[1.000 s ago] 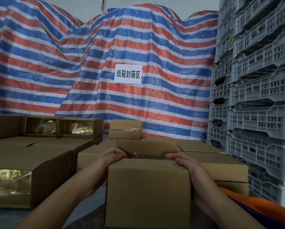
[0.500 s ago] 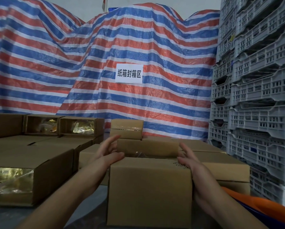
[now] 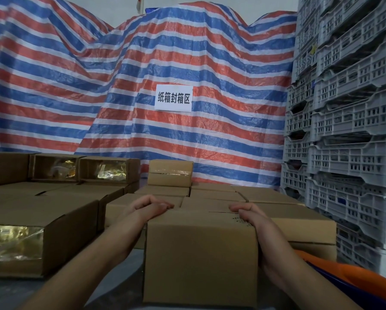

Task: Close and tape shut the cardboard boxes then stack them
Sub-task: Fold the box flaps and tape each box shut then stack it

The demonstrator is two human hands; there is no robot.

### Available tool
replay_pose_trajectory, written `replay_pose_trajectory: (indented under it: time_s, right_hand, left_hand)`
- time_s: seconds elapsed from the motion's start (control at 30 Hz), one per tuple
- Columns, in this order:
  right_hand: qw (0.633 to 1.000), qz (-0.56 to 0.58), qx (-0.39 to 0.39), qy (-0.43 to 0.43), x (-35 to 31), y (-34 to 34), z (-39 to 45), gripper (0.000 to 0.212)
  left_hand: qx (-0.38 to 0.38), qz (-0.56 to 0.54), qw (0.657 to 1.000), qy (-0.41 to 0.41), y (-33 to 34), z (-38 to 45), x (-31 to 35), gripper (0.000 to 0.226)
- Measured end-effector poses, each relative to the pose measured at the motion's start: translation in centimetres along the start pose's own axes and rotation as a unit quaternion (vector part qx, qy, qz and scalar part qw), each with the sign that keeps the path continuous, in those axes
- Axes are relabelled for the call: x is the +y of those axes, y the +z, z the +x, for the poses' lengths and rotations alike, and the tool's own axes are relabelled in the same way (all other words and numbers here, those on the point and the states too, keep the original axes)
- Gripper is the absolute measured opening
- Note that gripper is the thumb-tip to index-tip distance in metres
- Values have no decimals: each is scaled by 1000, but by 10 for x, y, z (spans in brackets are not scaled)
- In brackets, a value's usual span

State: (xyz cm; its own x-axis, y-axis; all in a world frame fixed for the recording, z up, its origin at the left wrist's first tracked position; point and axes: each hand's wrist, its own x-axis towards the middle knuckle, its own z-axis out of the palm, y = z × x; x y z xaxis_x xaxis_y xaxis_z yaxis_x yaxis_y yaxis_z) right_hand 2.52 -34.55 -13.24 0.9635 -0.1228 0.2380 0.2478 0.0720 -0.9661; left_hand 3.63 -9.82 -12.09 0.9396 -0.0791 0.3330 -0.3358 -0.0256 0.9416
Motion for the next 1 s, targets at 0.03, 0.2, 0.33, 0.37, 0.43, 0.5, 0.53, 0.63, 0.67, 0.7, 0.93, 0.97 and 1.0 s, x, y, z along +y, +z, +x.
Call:
replay_pose_trajectory:
  time_s: [0.03,0.2,0.33,0.37,0.43,0.5,0.53,0.63,0.67,0.7,0.93,0.97,1.0]
  right_hand:
    - [1000,-6,2,-3,0,0,0,19]
    - [999,-25,11,-20,2,0,2,19]
    - [1000,-23,11,-15,4,0,4,19]
    - [1000,-21,8,-15,4,0,4,18]
    - [1000,-23,10,-10,3,1,3,19]
    - [1000,-29,10,-7,2,2,1,19]
    - [999,-30,9,-6,2,2,0,19]
    - [1000,-30,5,-7,0,3,-2,18]
    - [1000,-30,5,-6,-1,3,-2,18]
    - [999,-31,5,-4,-1,3,-3,18]
    - [1000,-9,3,10,-2,2,-1,18]
    - [1000,-10,2,8,0,2,-1,20]
    - [1000,-15,0,4,2,2,0,23]
  left_hand:
    - [1,0,1000,0,0,0,0,25]
    - [5,6,1000,2,-1,5,-4,19]
    - [2,15,1000,-4,-2,7,-5,16]
    - [1,30,1000,-1,-2,7,-3,15]
    - [-10,100,995,4,-4,10,6,14]
    - [-27,203,979,4,-4,14,22,12]
    - [-35,266,963,7,-3,15,32,11]
    - [-56,453,888,45,13,15,54,8]
    - [-58,494,865,64,22,12,59,11]
    - [-60,520,848,87,31,10,60,23]
    - [-181,634,745,103,70,-4,46,81]
    - [-186,637,742,97,69,-4,45,82]
    - [-189,638,741,92,69,-5,46,84]
